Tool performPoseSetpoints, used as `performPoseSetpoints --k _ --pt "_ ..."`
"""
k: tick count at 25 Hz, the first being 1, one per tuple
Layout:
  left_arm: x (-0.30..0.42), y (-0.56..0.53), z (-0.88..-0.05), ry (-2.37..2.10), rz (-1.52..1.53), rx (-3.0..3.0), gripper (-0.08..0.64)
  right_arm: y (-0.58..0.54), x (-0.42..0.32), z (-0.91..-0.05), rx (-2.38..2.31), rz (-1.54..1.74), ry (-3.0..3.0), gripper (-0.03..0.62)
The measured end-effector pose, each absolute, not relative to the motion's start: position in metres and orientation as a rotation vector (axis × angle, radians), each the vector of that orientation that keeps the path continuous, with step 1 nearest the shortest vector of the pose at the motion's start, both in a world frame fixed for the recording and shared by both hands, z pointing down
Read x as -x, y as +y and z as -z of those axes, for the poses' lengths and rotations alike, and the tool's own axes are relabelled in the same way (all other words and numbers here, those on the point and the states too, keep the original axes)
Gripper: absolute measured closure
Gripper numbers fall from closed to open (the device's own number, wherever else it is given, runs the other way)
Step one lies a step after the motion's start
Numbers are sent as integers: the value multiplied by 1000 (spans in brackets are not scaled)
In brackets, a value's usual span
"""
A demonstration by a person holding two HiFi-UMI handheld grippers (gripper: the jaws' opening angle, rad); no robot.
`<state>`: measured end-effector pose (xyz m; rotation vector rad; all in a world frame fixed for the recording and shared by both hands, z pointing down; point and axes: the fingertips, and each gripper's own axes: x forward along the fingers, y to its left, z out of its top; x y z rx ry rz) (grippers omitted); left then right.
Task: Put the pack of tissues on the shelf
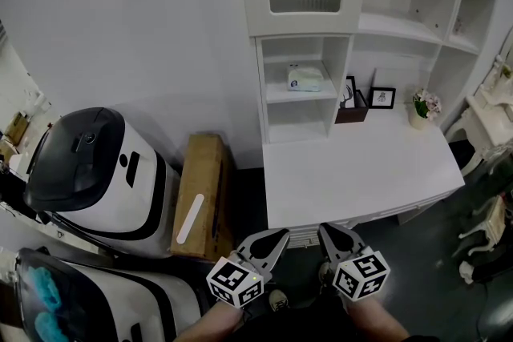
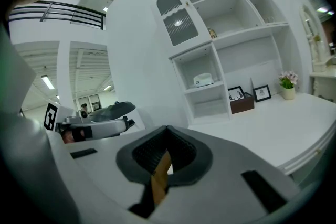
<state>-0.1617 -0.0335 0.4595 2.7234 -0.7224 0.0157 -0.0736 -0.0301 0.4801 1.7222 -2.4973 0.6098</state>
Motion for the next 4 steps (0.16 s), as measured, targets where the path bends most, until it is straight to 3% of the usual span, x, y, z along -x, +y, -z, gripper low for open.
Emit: performPoseSetpoints --k 4 --pt "161 -36 -460 -725 -15 -2722 557 -32 72 -481 -1722 -612 -2494 589"
